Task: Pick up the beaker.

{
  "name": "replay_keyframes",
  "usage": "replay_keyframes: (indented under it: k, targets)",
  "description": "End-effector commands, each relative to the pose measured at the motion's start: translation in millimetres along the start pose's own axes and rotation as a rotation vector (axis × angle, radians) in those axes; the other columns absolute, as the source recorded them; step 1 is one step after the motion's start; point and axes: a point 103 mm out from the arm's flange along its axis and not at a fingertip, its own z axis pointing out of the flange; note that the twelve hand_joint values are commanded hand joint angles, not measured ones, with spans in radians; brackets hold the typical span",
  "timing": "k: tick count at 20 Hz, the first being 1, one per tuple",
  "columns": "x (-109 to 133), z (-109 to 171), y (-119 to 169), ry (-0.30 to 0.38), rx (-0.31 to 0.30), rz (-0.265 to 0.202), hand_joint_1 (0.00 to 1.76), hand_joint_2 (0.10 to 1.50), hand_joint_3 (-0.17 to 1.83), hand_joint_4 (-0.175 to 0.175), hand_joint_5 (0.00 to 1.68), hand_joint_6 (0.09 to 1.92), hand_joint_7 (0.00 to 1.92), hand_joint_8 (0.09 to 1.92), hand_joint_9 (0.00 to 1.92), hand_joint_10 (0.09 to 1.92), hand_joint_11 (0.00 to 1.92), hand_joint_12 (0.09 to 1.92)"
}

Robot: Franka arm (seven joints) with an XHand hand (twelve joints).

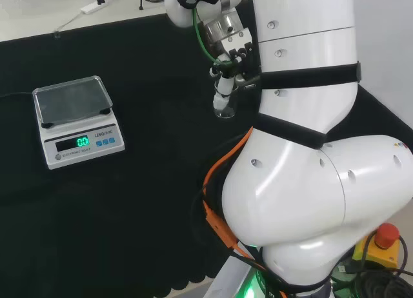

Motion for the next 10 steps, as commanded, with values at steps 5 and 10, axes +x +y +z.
replay_keyframes:
  k: [5,10]
  targets:
    - [11.9,12.3,4.6,0.041,-0.035,0.002,0.93,0.64,0.11,0.078,0.23,0.09,0.14,0.74,0.26,0.93,0.05,1.59]
    - [21.9,11.7,5.0,0.056,-0.078,0.015,1.00,0.55,0.36,0.065,0.44,0.09,0.38,0.82,0.53,0.82,0.28,1.50]
